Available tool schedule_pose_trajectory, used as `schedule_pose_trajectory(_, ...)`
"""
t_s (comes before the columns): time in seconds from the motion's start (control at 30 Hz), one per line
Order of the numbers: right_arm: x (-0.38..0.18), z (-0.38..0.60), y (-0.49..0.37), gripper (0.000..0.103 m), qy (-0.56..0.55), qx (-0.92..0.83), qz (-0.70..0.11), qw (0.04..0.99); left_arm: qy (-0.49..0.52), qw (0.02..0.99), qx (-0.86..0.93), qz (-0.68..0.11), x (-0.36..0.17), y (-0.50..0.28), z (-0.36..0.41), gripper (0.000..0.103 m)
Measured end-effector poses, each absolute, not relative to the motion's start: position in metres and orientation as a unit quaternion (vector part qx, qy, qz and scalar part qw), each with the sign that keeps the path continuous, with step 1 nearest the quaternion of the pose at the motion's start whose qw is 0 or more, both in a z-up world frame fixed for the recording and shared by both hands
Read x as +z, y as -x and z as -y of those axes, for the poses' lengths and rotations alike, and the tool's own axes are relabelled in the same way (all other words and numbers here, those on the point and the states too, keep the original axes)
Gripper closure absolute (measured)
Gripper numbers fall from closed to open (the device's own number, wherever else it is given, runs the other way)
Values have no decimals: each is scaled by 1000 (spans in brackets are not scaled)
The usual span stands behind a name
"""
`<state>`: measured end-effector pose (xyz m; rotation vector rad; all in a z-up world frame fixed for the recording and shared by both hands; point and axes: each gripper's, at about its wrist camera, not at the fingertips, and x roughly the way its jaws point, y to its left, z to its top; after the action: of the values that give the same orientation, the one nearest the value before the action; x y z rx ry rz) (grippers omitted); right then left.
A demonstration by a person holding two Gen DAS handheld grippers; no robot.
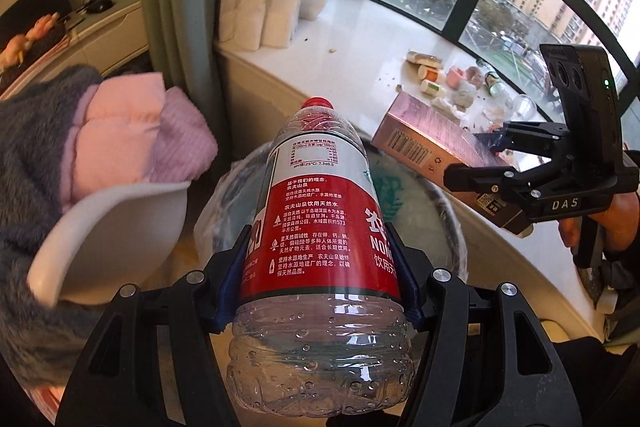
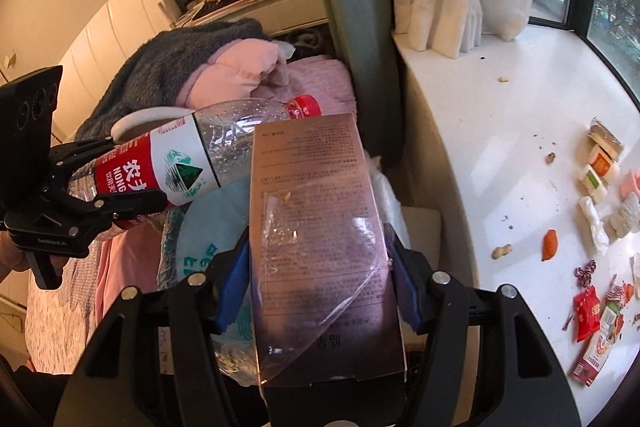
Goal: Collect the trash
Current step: 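Lower the bottle and pink box into the wastebasket and open both grippers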
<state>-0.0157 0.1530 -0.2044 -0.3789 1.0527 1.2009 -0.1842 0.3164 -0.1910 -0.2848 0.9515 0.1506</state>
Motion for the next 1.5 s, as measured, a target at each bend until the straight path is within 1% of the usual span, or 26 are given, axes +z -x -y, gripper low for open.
schedule_pose_trajectory(0.2,-220,-168,21,44,191,540,-475,668,152,864,86,-472,-207,198,-320,43)
schedule_pose_trajectory(0.37,-230,-182,26,44,216,544,-472,659,146,862,91,-477,-211,199,-318,43)
schedule_pose_trajectory(1.03,-276,-215,35,44,356,550,-448,608,164,815,107,-546,-242,171,-329,43)
schedule_pose_trajectory(1.5,-294,-233,30,44,379,561,-449,583,171,799,120,-563,-265,159,-334,43)
